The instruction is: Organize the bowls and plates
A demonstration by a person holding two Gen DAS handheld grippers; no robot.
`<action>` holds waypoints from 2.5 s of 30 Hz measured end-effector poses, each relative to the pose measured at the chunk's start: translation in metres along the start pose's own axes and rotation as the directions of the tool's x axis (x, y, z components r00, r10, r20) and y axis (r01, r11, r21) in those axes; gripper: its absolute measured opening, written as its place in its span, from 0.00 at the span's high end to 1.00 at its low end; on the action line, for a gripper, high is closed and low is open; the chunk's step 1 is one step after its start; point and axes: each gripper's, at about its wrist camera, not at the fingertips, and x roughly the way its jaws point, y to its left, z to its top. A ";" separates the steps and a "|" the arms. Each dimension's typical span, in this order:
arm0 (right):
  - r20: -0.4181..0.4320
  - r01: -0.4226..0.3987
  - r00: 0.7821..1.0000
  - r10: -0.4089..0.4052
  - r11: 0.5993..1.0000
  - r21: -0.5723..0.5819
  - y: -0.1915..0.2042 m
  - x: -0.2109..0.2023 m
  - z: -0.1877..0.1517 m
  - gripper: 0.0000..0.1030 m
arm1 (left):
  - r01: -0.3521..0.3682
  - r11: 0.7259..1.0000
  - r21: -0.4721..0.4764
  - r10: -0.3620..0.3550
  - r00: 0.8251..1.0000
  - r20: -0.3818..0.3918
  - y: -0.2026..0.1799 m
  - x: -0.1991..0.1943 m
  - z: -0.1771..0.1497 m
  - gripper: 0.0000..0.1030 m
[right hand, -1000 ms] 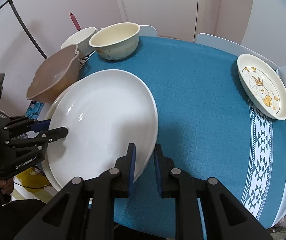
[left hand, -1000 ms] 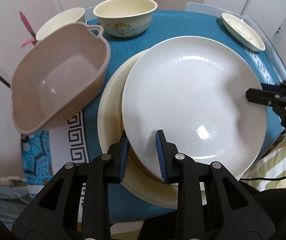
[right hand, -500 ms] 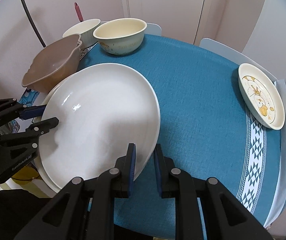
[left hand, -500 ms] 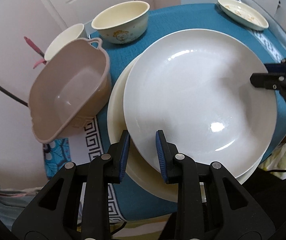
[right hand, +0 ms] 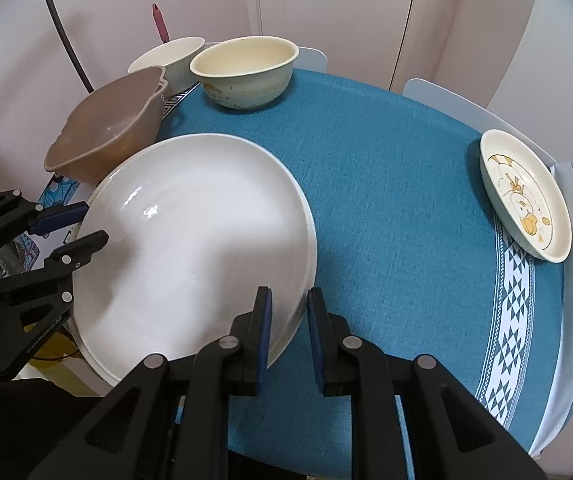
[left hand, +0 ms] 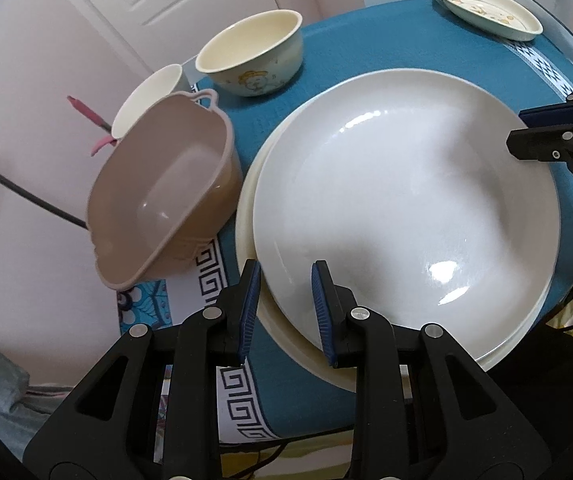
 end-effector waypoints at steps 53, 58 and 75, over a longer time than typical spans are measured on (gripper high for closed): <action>0.178 -0.034 0.978 -0.112 0.751 0.659 -0.277 -0.099 -0.014 0.00 | 0.554 0.813 0.179 -0.575 0.812 0.097 -0.112 -0.007 0.351 0.06; 0.196 -0.141 0.981 0.013 0.742 0.656 -0.286 -0.031 -0.017 0.14 | 0.575 0.799 0.173 -0.583 0.813 -0.010 -0.145 0.066 0.353 0.28; 0.202 -0.120 0.978 -0.060 0.629 0.768 -0.316 0.023 -0.015 0.73 | 0.585 0.792 0.175 -0.581 0.810 -0.077 -0.175 0.123 0.353 0.78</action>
